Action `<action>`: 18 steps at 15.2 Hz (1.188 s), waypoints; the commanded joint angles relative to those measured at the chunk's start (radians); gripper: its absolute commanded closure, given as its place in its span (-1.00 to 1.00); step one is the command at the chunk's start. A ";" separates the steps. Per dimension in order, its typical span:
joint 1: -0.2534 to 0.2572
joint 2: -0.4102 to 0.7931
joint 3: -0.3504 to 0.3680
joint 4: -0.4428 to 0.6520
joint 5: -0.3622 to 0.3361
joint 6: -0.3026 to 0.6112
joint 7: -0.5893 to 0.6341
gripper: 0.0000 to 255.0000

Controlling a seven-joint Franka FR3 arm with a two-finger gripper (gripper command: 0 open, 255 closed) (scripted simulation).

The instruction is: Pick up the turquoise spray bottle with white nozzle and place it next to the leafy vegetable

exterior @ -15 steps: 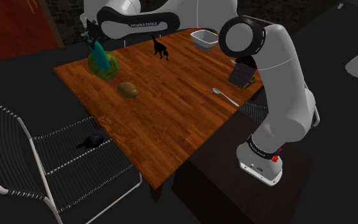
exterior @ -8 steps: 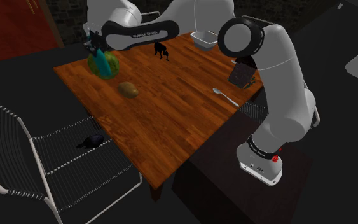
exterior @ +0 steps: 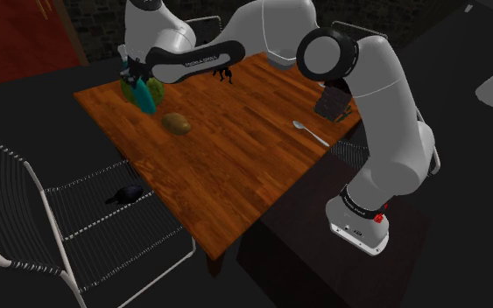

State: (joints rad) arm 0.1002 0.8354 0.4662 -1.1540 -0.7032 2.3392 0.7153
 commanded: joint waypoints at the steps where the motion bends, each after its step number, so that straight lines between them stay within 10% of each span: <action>1: -0.001 0.004 -0.006 -0.019 -0.009 0.023 0.013 1.00; 18: 0.009 0.060 -0.041 -0.048 -0.049 0.106 0.060 1.00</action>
State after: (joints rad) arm 0.1097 0.8950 0.4265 -1.2028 -0.7518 2.4464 0.7750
